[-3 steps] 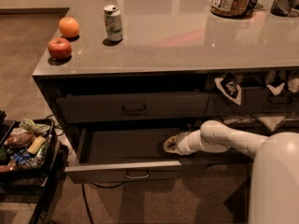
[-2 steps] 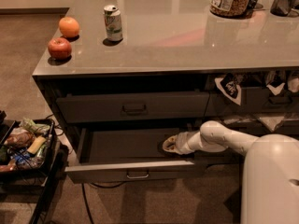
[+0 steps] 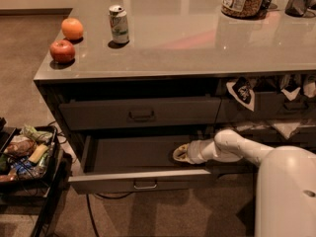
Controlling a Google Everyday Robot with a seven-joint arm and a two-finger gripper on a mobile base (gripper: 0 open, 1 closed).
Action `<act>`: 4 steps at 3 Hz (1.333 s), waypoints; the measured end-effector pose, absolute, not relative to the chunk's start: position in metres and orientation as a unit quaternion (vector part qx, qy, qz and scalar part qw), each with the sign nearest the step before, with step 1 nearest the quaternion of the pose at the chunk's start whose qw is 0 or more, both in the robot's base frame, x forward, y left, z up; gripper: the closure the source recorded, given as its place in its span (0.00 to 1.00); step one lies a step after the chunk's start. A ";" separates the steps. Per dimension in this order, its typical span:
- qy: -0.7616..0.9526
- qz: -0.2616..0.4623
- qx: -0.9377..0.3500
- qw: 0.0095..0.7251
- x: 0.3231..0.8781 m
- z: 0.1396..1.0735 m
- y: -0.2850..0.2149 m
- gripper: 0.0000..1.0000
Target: Open middle drawer
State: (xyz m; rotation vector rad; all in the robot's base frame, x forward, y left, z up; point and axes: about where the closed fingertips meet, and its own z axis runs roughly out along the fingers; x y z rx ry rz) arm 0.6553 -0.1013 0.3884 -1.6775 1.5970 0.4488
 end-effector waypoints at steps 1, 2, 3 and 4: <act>0.620 0.164 -0.664 0.385 0.634 0.406 -0.105 1.00; 0.619 0.161 -0.682 0.355 0.608 0.419 -0.105 1.00; 0.618 0.177 -0.691 0.330 0.588 0.418 -0.103 1.00; 0.617 0.203 -0.700 0.298 0.573 0.411 -0.096 1.00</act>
Offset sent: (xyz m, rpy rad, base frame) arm -0.0787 -0.0103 0.0498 -0.1502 0.0348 0.0662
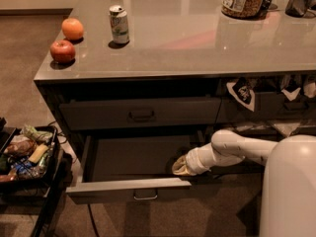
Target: Open middle drawer
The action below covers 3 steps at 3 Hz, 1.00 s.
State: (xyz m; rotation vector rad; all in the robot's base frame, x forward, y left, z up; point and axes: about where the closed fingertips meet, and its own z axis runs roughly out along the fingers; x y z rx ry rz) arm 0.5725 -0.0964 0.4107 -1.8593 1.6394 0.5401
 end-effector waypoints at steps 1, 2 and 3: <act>0.613 0.244 -0.699 0.276 0.558 0.402 -0.090 1.00; 0.606 0.286 -0.694 0.263 0.537 0.398 -0.084 1.00; 0.605 0.311 -0.684 0.264 0.519 0.400 -0.083 1.00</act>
Offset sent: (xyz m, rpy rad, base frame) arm -0.0587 0.0142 -0.0128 0.1066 0.2361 0.1063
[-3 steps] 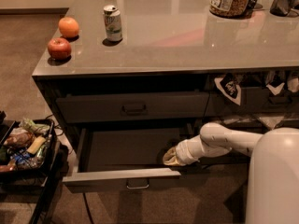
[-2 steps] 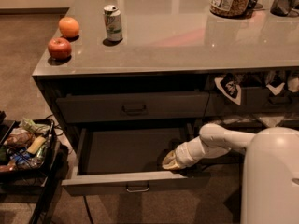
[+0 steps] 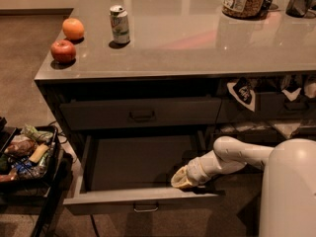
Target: Open middle drawer
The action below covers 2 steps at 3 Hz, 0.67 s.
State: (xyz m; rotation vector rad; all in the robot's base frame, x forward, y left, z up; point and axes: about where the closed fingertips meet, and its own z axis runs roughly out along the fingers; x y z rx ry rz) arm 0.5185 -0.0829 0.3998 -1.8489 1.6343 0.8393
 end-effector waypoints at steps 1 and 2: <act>0.606 0.325 -0.676 0.266 0.504 0.403 -0.084 1.00; 0.610 0.339 -0.660 0.278 0.488 0.403 -0.081 1.00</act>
Offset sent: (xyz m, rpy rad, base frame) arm -0.0469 0.0012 0.0055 0.1072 0.0570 -0.0692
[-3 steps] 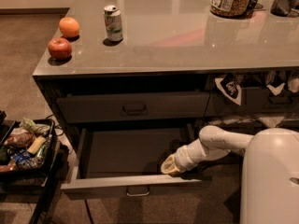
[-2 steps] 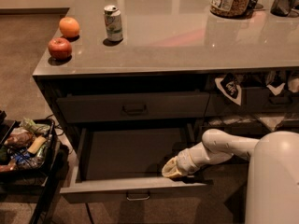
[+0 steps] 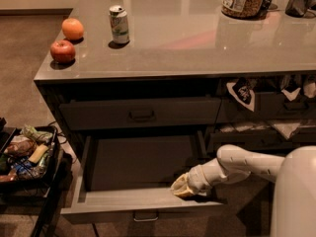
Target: Open middle drawer
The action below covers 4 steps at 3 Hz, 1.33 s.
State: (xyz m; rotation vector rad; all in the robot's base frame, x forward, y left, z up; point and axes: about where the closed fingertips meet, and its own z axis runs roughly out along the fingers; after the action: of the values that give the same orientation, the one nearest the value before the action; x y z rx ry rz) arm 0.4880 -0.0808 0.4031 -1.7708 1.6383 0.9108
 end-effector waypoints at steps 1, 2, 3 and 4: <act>0.616 0.353 -0.641 0.291 0.475 0.400 -0.076 1.00; 0.620 0.361 -0.631 0.295 0.466 0.398 -0.072 1.00; 0.623 0.367 -0.625 0.294 0.459 0.397 -0.070 1.00; 0.627 0.371 -0.622 0.286 0.450 0.398 -0.070 1.00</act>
Offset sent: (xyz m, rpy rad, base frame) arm -0.0310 0.0092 -0.0055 0.0761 0.0429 -0.0743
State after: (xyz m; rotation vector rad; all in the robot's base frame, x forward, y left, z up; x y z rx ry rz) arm 0.4498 -0.0699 0.3979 -1.6615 1.6769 0.9919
